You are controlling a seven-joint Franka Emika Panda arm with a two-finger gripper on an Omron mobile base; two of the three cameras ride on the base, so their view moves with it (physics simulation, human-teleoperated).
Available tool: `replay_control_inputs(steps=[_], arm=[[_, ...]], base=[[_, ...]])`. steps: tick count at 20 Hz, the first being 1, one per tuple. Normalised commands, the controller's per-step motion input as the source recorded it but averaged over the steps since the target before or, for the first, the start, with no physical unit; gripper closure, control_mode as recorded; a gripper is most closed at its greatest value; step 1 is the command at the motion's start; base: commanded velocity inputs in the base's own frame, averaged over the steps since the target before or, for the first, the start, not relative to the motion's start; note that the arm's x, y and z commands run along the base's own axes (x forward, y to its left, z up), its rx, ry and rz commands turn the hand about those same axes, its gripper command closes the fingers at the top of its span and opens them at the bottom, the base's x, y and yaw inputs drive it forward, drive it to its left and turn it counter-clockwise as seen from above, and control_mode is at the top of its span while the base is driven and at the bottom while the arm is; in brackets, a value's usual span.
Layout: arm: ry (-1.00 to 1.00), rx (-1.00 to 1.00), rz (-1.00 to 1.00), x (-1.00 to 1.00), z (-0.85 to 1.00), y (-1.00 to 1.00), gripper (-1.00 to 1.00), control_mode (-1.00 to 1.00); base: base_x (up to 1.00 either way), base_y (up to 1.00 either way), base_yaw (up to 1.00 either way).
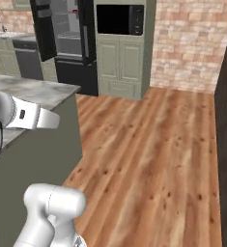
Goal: Take the donuts from the fridge and place them on the empty tray on the dining counter.
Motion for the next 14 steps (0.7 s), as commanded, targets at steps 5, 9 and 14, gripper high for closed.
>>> replay_control_inputs(steps=[5, 9, 14], arm=[[0.0, 0.0, 0.0, 0.0, 0.0, 0.0, -1.0, 1.0], [0.0, 0.0, 0.0, 0.0, 0.0, 0.0, -1.0, 1.0], [0.0, 0.0, 0.0, 0.0, 0.0, 0.0, -1.0, 1.0]], base=[[1.0, -0.3, -0.03], [1.0, -0.15, -0.22], [1.0, 0.0, -0.23]])
